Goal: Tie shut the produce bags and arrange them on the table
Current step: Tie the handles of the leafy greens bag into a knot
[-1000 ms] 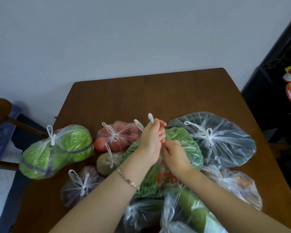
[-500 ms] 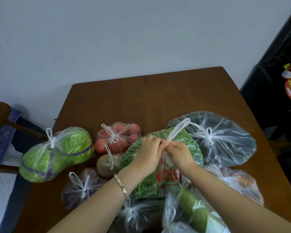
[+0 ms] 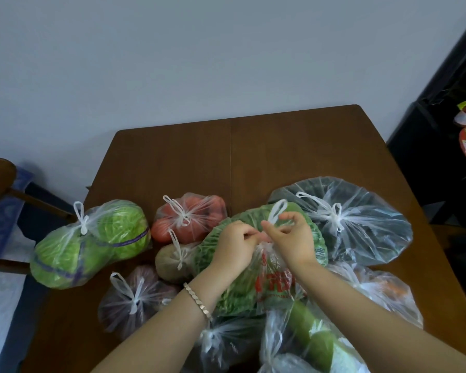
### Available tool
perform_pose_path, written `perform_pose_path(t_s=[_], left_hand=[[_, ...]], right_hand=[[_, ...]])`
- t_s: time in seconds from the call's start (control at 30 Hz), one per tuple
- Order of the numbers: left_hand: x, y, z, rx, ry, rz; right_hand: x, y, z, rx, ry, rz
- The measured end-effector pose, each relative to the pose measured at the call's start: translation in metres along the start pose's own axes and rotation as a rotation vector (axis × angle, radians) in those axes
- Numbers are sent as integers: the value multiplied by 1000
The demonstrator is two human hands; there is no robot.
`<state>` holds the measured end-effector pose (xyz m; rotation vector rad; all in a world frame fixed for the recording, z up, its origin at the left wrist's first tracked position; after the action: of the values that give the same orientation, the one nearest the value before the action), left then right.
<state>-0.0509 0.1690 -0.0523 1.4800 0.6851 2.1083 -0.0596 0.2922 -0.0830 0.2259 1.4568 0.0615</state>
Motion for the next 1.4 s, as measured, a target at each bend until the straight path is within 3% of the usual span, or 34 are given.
perform_pose_path(t_s=[0.23,0.4,0.53,0.77,0.93,1.03,1.13,1.2,1.27,1.4], left_hand=[[-16,2,-9,-231,376,275],[-13,1,-8,-211,358,268],[-8,3,-3,-182,211,193],[-5,6,12,24,-118,61],[-4,5,15,34,-194,47],[-3,8,12,56,-215,44],[-3,8,12,67,-286,1],[-5,3,10,65,-286,-29],[-9,-3,6,18,-177,4],[-13,-8,-7,-124,34,69]], right_hand=[[-18,2,16,-350,523,459],[-25,0,10,-516,516,555],[-25,0,4,-609,467,645],[-28,12,5,-444,381,354],[-24,16,3,-348,264,161],[-21,14,1,-341,83,-127],[-9,13,3,-448,-268,-462],[-3,16,4,-481,-392,-546],[-3,19,0,-520,-210,-328],[-24,19,-2,-515,439,333]])
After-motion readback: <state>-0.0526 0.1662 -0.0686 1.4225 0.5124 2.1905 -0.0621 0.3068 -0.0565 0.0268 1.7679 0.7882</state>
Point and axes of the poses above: each hand's wrist, its own z-axis away from the middle knuckle, its own y-axis out of the back of the hand, x = y × z, the point moved 4 cm from there along -z, towards the middle knuckle, and after that the axes turned 13 degrees about y, right-handed, at the moved point
